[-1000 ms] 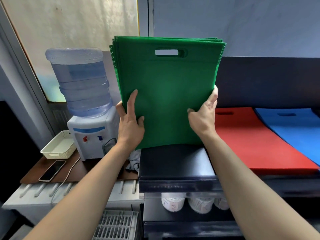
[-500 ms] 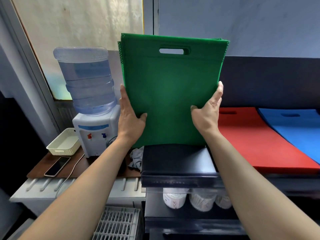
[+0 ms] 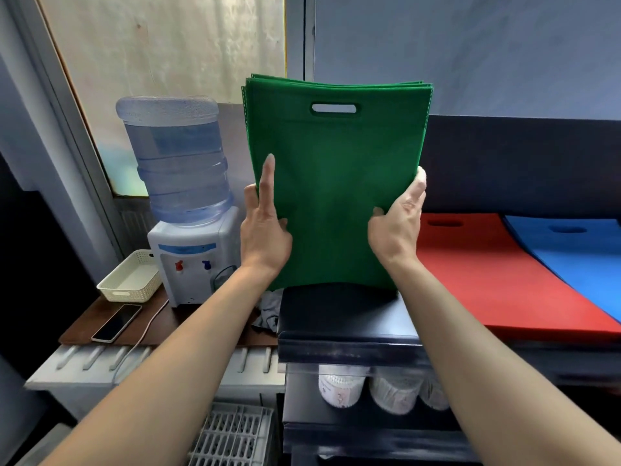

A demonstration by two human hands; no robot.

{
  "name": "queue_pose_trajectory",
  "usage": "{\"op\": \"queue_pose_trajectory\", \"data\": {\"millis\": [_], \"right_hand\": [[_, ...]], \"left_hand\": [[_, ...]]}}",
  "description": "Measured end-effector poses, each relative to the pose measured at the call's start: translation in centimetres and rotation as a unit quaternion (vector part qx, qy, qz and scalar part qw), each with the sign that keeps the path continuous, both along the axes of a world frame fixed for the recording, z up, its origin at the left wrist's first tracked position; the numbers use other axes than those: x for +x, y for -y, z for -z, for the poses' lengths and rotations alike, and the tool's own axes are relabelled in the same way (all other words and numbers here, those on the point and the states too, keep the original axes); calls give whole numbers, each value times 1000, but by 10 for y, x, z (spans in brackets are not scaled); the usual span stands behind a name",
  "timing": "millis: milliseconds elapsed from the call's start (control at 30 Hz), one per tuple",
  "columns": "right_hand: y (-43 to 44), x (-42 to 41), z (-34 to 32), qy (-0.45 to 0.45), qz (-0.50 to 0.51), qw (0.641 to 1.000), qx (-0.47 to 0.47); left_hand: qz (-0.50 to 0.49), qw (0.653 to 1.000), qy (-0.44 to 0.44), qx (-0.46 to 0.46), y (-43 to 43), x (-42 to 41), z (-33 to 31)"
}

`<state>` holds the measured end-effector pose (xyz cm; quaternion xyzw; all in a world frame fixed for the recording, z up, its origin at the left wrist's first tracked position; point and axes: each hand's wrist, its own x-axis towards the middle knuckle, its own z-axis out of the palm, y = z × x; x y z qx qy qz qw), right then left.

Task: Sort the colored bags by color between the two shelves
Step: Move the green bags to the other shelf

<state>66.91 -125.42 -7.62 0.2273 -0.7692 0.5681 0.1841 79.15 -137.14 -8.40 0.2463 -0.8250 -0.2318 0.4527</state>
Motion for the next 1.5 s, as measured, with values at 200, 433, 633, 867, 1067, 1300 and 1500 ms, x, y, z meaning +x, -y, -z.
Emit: {"op": "queue_pose_trajectory", "data": {"millis": [200,433,633,867,1067,1300,1500], "right_hand": [[-10,-2,-13,-9,-7,1000,-1],[-9,0,2,19,-7,999,37],[-8,2,5,23,-10,999,32],[-20,-4,-56,20,-15,995,96],[-20,-27,-46,111,-31,957,267],[-14,-20,23,182,-49,881,434],[-5,-24,36,189,-36,872,450]], "left_hand": [[69,992,-29,99,13,2,-7],[54,992,-17,109,7,0,4],[33,995,14,88,6,-1,6],[18,995,79,59,15,5,-55],[47,963,243,109,24,1,-49],[35,904,385,181,26,-3,17],[22,909,370,191,31,-9,25]]}}
